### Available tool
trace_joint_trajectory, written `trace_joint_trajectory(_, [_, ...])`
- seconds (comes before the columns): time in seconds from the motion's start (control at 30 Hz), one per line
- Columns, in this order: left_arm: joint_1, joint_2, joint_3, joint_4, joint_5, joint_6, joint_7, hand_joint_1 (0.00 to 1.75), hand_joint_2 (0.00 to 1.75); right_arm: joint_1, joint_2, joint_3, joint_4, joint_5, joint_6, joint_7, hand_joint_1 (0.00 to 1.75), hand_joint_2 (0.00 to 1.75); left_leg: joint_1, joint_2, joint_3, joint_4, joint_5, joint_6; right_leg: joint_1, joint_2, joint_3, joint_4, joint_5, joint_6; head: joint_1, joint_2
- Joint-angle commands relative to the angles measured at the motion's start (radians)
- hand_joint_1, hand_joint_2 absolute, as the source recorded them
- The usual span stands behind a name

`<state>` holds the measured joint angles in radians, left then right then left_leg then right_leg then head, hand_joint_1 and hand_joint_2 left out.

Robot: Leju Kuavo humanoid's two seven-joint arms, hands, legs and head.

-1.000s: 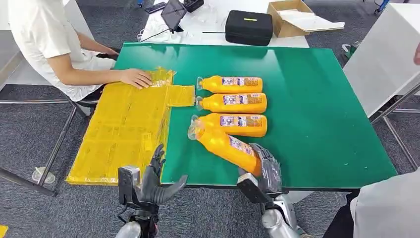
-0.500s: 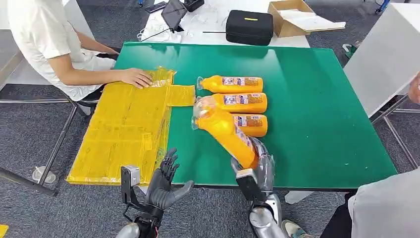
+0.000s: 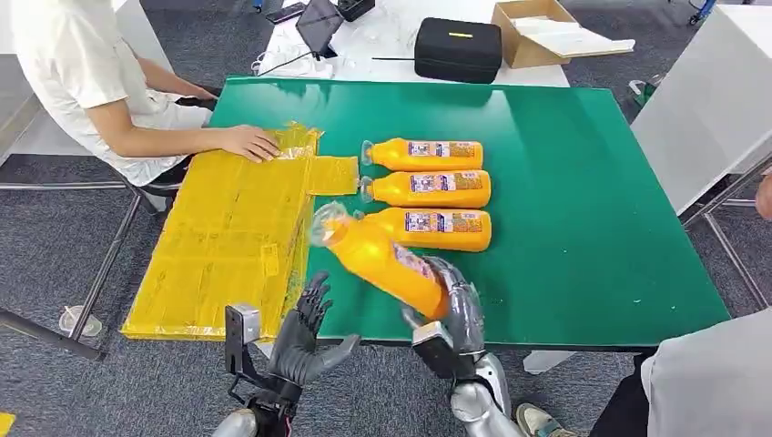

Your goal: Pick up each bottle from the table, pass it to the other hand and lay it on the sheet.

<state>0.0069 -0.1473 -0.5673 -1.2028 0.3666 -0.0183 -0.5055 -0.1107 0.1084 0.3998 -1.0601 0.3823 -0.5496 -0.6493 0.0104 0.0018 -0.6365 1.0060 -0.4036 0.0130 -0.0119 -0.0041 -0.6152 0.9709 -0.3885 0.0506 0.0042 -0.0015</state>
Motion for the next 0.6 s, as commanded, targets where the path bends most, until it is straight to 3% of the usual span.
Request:
trace_joint_trajectory(0.03, [-0.074, -0.016, 0.041, 0.016, -0.015, -0.008, 0.01, 0.0, 1.75, -0.063, 0.085, 0.082, 0.154, 0.051, 0.067, -0.012, 1.75, 1.75, 0.0, 0.001, 0.002, 0.0, 0.0, 0.0, 0.001, 0.001, 0.001, 0.0, 0.0, -0.001, 0.0, 0.0])
trace_joint_trajectory(0.6, [-0.152, -0.07, 0.075, -0.012, 0.102, 0.013, -0.019, 0.0, 1.75, -0.099, 0.117, 0.215, 0.262, 0.051, 0.086, -0.034, 1.75, 1.75, 0.001, -0.002, 0.005, 0.002, -0.002, -0.001, 0.002, -0.001, 0.006, 0.002, -0.003, -0.003, 0.0, 0.0])
